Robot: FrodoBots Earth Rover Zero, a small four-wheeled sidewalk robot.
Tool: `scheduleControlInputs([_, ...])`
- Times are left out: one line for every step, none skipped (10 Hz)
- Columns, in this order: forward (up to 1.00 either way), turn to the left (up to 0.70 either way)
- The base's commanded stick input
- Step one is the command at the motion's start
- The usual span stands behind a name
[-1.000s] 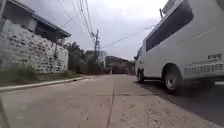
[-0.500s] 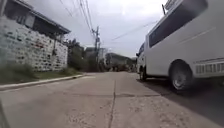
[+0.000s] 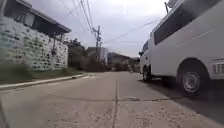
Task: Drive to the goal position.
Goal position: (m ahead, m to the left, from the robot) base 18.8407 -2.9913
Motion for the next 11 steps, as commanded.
scheduleControlInputs([0.7, -0.35])
scheduleControlInputs([0.7, -0.35])
scheduleControlInputs([0.7, -0.11])
scheduleControlInputs([0.7, 0.0])
scheduleControlInputs([0.7, 0.0])
scheduleControlInputs([0.7, 0.0])
scheduleControlInputs([0.7, 0.0])
scheduleControlInputs([0.7, 0.0])
scheduleControlInputs([0.7, 0.0])
scheduleControlInputs([0.7, 0.0])
scheduleControlInputs([0.7, 0.0])
